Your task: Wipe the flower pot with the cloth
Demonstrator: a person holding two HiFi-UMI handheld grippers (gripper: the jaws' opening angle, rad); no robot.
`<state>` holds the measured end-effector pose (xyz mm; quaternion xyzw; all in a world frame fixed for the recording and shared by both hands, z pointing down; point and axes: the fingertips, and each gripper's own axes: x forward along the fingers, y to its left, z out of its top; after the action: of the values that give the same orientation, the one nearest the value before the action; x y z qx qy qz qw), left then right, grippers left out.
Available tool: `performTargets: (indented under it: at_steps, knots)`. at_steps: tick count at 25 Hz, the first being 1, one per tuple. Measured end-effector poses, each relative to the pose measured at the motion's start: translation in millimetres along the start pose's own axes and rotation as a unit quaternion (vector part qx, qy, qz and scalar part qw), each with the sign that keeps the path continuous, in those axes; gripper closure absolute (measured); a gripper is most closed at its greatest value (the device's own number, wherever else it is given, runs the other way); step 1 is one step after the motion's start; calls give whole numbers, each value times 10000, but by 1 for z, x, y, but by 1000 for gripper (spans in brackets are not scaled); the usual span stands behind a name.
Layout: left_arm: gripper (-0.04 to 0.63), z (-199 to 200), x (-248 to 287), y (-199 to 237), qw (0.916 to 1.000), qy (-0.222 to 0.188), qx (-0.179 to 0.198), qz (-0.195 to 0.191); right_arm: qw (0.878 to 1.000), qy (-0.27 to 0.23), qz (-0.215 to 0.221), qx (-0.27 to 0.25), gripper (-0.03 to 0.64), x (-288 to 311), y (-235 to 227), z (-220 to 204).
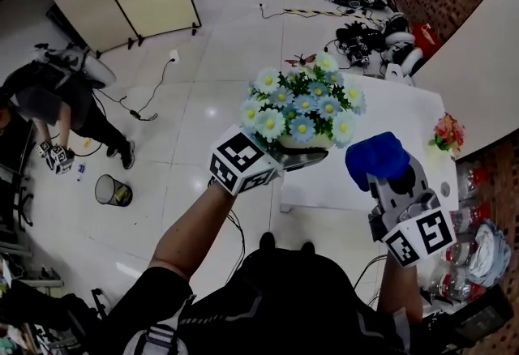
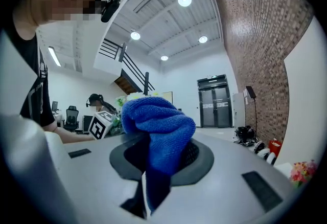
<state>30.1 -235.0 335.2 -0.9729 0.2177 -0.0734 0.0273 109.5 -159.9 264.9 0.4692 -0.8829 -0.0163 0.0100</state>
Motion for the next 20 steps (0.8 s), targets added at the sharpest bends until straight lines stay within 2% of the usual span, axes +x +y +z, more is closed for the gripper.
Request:
performTargets:
  at_steps: [5, 10, 14, 20]
  knots:
    - [14, -50, 11, -14, 9994, 149, 136, -288, 9998, 214, -39, 44, 548, 1, -9, -19]
    - [14, -103, 26, -27, 9980, 140, -41, -611, 9993, 334, -131, 57, 548, 5, -19, -44]
    - [14, -153, 41, -33, 9971, 305, -141, -680, 9992, 371, -106, 92, 546, 5, -24, -65]
    - [14, -230, 56, -50, 9951, 516, -92, -833, 9975, 678, -145, 146, 548, 6, -33, -113]
